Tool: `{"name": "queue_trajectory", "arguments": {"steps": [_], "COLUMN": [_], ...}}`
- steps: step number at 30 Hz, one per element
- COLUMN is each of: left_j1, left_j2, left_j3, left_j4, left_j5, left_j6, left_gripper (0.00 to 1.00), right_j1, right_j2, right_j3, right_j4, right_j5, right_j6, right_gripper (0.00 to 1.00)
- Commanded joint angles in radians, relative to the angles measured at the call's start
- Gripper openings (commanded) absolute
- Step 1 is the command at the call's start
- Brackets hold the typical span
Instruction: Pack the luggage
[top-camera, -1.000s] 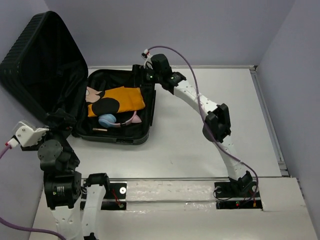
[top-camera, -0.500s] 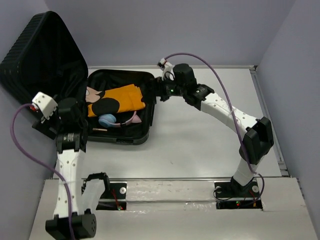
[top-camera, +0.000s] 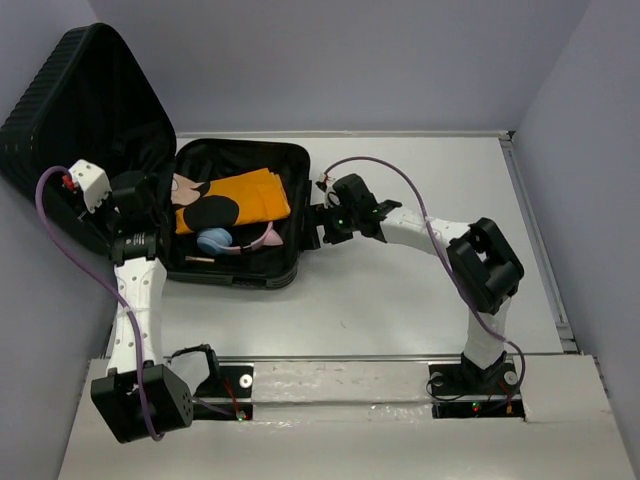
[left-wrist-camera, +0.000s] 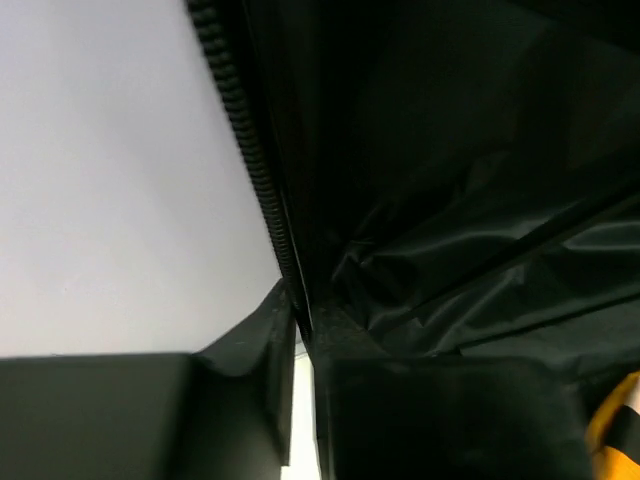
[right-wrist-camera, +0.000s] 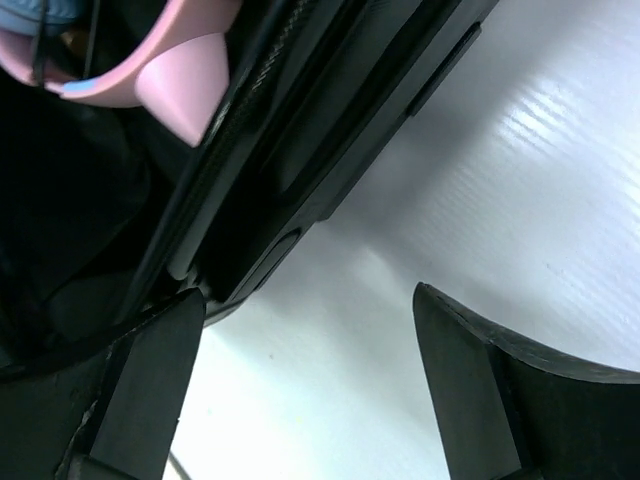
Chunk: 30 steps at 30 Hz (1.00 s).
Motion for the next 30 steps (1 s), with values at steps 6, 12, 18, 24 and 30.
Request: {"name": "queue_trajectory", "arguments": {"steps": [6, 12, 18, 24, 30], "left_j1": [-0.050, -0.341, -0.587, -0.912, -1.254], "left_j2": [-0.041, -0.076, -0.176, -0.282, -0.365], "left_j3": [0.000, -0.074, -0.129, -0.138, -0.078], "left_j4": [0.048, 0.126, 0.094, 0.026, -0.048], "left_j5": [0.004, -0.151, -0.194, -0.121, 0.109], "left_j6": [-0.023, 0.060, -0.023, -0.078, -0.107], "left_gripper": [0.06, 0.06, 0.06, 0.06, 0.09], "right_j1": [0.035, 0.044, 0.044, 0.044, 0.025], "right_j2": [0.110, 0.110, 0.097, 0.031, -0.121], "right_j3": [0.108, 0.089, 0.065, -0.015, -0.142], "right_j4": [0.086, 0.097, 0.097, 0.097, 0.094], "right_j5": [0.043, 0.056, 0.077, 0.148, 0.212], "right_j6": [0.047, 0.067, 0.064, 0.054, 0.064], "right_gripper": [0.51, 0.17, 0.07, 0.07, 0.07]}}
